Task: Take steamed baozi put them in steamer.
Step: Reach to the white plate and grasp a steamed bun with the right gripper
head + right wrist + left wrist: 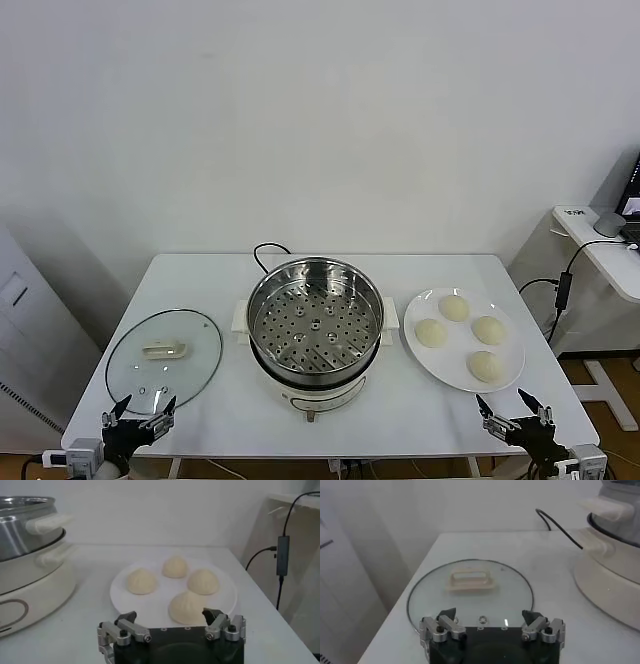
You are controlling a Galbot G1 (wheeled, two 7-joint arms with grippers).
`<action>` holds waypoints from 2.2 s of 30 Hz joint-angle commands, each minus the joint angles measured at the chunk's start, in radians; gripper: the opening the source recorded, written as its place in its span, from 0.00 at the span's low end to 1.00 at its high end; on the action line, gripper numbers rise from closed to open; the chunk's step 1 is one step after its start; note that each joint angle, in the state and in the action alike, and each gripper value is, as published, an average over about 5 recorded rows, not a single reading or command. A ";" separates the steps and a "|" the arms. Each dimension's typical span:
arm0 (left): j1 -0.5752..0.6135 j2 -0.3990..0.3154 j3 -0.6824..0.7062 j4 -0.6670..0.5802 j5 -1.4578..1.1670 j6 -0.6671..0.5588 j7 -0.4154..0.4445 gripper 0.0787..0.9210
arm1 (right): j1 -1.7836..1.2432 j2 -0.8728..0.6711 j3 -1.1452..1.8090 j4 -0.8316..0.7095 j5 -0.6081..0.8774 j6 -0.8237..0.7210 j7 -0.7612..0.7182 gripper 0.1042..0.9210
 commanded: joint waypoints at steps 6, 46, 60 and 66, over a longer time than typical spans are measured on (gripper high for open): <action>0.003 0.008 -0.004 -0.002 0.001 -0.001 0.000 0.88 | 0.039 -0.012 0.048 -0.005 -0.152 -0.005 -0.001 0.88; -0.022 -0.002 -0.022 0.008 0.031 0.052 -0.003 0.88 | 1.755 -0.388 -1.255 -0.878 -0.816 0.140 -0.847 0.88; -0.042 0.004 -0.020 0.028 0.029 0.057 -0.004 0.88 | 1.884 -0.162 -1.394 -1.230 -0.799 0.368 -1.013 0.88; -0.051 0.006 -0.015 0.033 0.029 0.061 -0.004 0.88 | 1.844 -0.119 -1.358 -1.284 -0.832 0.410 -1.019 0.88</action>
